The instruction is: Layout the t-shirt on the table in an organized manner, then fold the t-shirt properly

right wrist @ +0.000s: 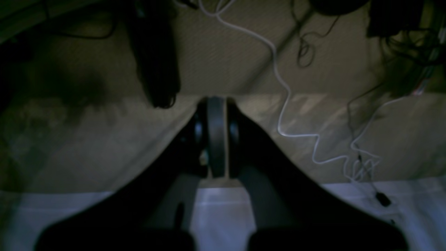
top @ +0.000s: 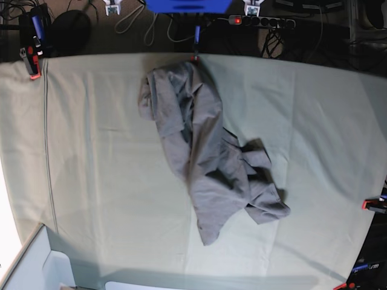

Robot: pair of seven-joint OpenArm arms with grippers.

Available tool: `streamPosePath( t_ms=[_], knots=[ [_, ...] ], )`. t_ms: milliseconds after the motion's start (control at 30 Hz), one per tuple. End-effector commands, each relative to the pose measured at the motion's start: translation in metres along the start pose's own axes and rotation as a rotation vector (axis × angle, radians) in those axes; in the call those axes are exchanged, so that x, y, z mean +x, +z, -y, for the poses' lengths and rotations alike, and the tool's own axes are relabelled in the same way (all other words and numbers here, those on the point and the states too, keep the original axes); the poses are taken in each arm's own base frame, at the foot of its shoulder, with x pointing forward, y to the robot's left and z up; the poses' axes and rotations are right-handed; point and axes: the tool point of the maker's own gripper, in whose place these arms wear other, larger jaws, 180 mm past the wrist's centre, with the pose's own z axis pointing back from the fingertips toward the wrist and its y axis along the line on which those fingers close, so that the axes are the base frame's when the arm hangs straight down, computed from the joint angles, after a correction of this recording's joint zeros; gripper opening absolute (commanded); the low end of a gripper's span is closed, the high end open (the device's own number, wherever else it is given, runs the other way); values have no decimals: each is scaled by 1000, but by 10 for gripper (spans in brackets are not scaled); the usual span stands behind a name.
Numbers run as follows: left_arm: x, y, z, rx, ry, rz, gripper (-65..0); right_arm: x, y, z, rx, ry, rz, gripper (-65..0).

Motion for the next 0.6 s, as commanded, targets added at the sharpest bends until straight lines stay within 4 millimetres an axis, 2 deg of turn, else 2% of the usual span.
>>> streamPosePath(
  t_ms=[0, 100, 200, 300, 433, 567],
  knots=[
    [-10, 8, -5, 7, -11, 2, -650, -8, 5, 3, 6, 4, 3, -650],
    [-5, 26, -3, 0, -13, 66, -650, -12, 16, 14, -8, 18, 36, -650],
    [0, 44, -12, 8, -32, 123, -650, -18, 30, 17, -12, 27, 66, -650],
    [9, 63, -13, 6, -40, 180, -650, -18, 46, 32, -30, 54, 106, -650],
    [21, 82, -9, -2, -38, 239, -650, -7, 67, 31, -26, 69, 172, -650],
    [36, 103, -4, -12, -35, 301, -650, 17, 98, 39, -30, 104, 277, -650]
  ],
)
